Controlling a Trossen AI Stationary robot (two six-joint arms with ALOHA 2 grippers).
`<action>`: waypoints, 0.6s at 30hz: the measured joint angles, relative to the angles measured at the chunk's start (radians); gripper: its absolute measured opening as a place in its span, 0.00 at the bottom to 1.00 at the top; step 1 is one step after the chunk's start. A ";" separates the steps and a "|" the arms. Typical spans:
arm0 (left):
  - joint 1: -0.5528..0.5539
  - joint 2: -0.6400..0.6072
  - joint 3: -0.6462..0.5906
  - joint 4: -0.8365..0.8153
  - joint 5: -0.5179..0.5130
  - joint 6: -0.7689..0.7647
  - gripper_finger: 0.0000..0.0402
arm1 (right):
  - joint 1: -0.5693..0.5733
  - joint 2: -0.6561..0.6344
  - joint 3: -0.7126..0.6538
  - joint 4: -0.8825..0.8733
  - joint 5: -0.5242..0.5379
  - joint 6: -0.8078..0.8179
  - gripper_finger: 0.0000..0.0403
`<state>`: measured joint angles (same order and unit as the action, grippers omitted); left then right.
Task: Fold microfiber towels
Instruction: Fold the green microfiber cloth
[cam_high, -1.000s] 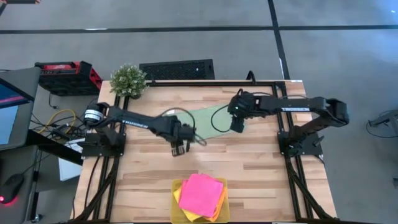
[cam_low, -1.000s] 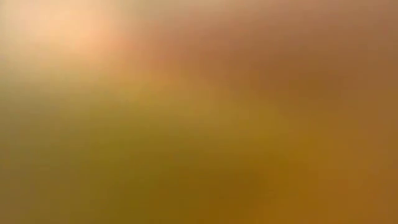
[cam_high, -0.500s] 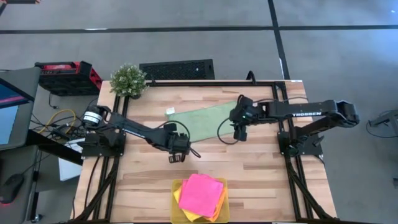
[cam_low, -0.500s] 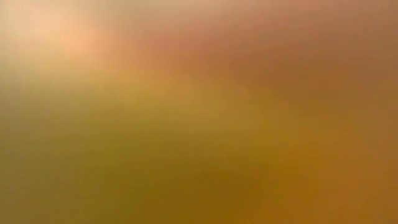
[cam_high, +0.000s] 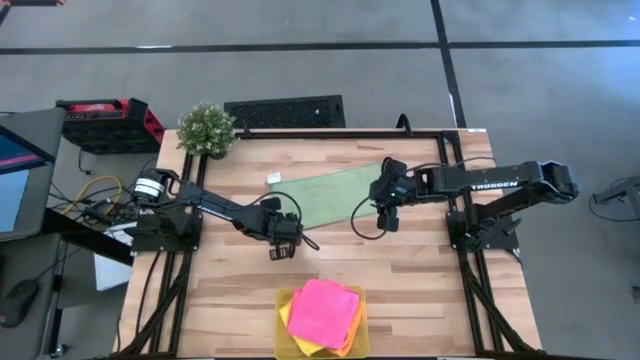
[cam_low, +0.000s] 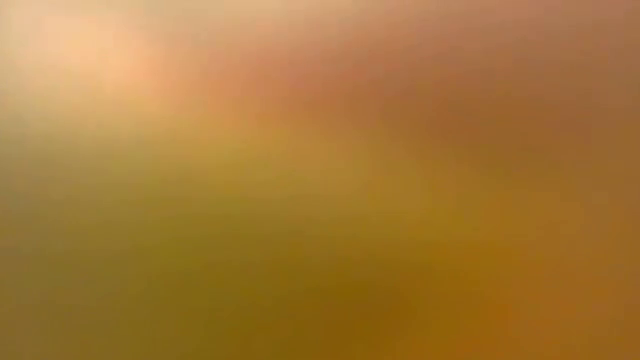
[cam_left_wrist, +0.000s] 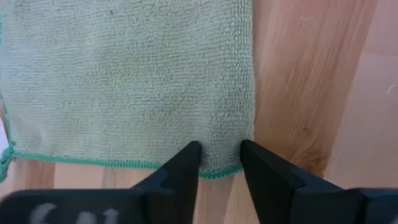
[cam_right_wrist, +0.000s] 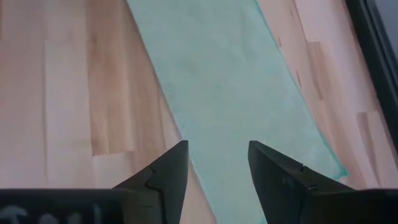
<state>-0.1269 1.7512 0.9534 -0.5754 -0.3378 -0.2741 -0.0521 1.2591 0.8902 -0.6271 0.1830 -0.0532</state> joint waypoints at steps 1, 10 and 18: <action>0.001 0.000 0.003 -0.002 -0.001 0.000 0.27 | 0.000 0.000 0.000 -0.007 0.004 0.000 0.47; 0.047 0.002 0.099 -0.060 -0.034 0.019 0.02 | -0.014 -0.056 0.000 -0.064 0.130 0.008 0.46; 0.105 0.002 0.260 -0.047 -0.028 0.317 0.00 | -0.045 -0.196 0.000 -0.111 0.140 0.053 0.45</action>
<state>-0.0224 1.7535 1.2132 -0.6221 -0.3662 0.0427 -0.0967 1.0631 0.8906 -0.7379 0.3229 0.0001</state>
